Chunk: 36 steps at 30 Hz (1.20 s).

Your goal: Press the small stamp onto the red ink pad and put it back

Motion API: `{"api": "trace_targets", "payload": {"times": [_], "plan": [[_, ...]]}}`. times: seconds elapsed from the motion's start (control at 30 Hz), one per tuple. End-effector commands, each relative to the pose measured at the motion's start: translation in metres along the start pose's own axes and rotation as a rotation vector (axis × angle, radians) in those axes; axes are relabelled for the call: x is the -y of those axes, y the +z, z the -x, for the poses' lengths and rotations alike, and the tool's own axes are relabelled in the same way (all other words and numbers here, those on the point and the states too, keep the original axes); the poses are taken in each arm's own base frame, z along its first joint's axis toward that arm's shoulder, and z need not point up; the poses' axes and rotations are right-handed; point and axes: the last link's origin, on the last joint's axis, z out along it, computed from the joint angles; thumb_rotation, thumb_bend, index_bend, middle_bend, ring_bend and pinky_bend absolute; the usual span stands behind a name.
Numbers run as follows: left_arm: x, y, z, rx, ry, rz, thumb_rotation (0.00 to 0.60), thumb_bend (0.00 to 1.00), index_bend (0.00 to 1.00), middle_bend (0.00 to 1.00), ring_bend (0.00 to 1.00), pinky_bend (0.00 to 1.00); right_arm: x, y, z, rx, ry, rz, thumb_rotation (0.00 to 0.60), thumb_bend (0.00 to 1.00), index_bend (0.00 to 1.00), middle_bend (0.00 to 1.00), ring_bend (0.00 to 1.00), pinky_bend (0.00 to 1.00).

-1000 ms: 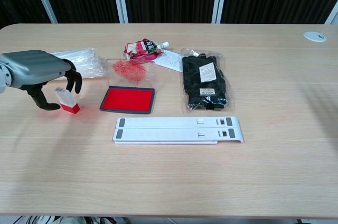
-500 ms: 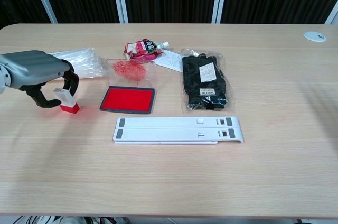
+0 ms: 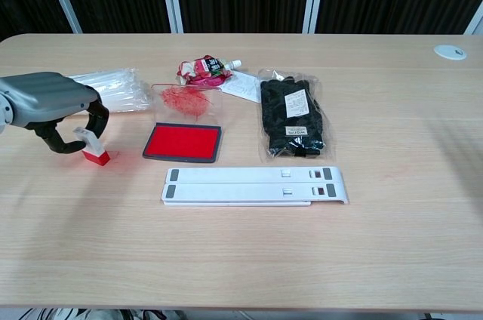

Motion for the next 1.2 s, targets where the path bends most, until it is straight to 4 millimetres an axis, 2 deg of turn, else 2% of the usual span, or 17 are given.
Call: {"api": "trace_targets", "payload": {"times": [0.03,0.37,0.7,1.0,1.2], "plan": [[0.0,0.0,0.0,-0.002,0.001,0.0,0.6,0.43,0.55,0.52,0.2,0.25,0.0,0.0,0.0,0.0,0.0,-0.001,0.6,0.08,0.0,0.0,0.0,0.18],[-0.002,-0.002,-0.001,-0.049,-0.013,-0.002,0.6,0.47,0.66,0.63,0.32,0.35,0.0,-0.001,0.0,0.001,0.007,0.001,0.6,0.08,0.0,0.0,0.0,0.18],[-0.005,-0.006,-0.016,-0.14,-0.043,-0.016,0.6,0.5,0.72,0.71,0.51,0.56,0.0,-0.001,0.0,0.002,0.01,0.001,0.6,0.09,0.0,0.0,0.0,0.18],[-0.018,-0.003,-0.023,-0.183,-0.054,-0.04,0.6,0.52,0.75,0.75,0.57,0.62,0.0,-0.001,0.0,0.005,0.015,0.001,0.6,0.09,0.0,0.0,0.0,0.18],[-0.034,0.004,-0.03,-0.209,-0.068,-0.078,0.6,0.52,0.76,0.75,0.58,0.64,-0.001,-0.001,0.0,0.009,0.018,0.004,0.6,0.1,0.0,0.0,0.0,0.18]]}}
